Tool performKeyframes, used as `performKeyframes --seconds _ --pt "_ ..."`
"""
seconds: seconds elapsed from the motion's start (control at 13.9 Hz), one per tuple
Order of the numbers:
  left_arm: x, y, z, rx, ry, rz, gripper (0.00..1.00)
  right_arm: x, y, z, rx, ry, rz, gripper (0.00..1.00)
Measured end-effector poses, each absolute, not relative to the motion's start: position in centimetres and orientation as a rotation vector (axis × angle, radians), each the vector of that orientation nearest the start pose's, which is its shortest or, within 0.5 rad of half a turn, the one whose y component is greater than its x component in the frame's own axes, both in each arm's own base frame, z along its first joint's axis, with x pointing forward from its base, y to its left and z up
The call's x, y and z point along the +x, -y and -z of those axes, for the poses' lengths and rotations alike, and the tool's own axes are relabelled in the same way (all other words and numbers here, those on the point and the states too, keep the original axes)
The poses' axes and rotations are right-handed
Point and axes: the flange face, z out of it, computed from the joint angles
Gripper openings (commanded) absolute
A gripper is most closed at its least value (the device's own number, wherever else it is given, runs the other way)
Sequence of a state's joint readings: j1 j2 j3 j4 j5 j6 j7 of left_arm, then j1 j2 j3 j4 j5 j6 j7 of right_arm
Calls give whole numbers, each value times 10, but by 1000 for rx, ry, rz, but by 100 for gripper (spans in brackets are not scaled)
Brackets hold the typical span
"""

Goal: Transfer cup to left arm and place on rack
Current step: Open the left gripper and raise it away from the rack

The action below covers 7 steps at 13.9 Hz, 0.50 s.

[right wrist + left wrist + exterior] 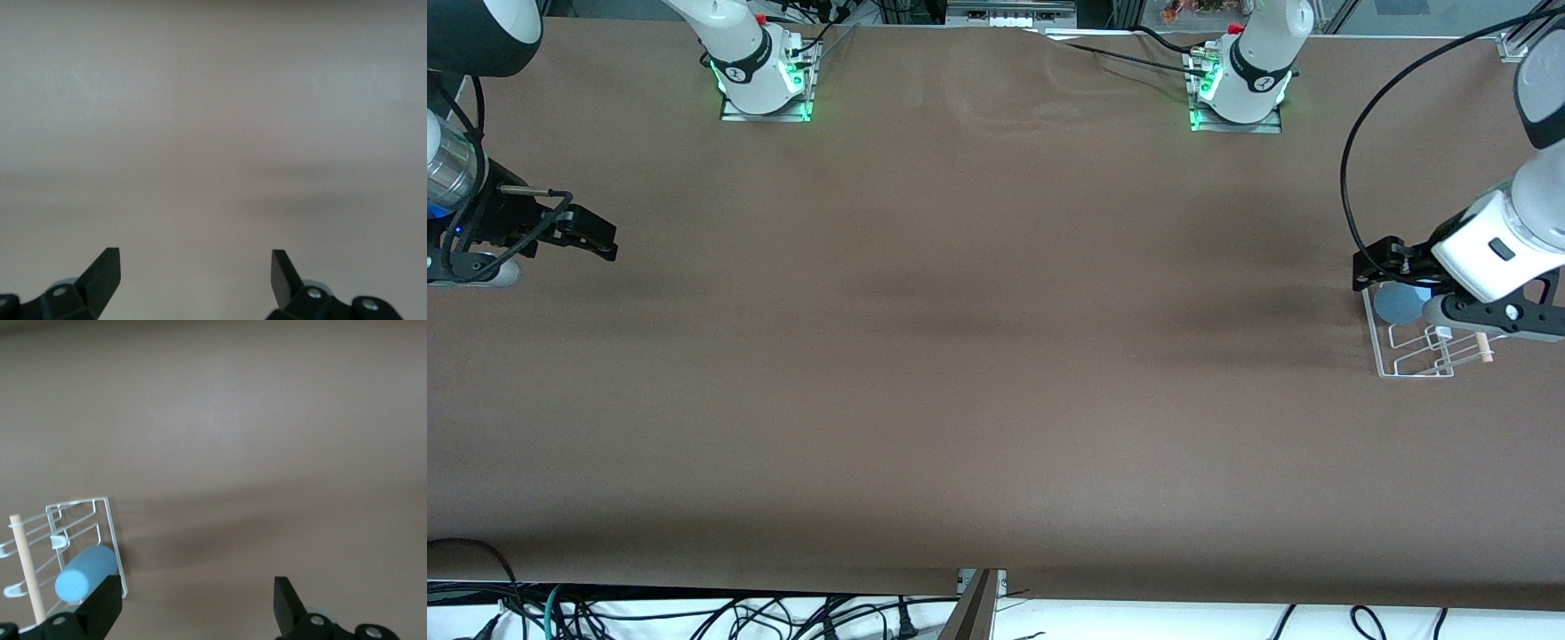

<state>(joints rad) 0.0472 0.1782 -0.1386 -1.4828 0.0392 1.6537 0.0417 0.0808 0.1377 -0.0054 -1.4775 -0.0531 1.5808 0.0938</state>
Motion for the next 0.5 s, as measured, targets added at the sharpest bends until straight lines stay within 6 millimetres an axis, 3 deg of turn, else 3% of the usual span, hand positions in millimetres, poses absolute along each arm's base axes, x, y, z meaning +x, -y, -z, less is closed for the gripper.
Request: performKeyframes --seconds 0.29,0.5 --pt "573 43 -574 -3123 -190 84 100 595 -40 -590 -3198 -27 -48 100" --pt "569 37 -568 -3124 -174 72 100 595 -40 -590 -3198 -27 -48 100"
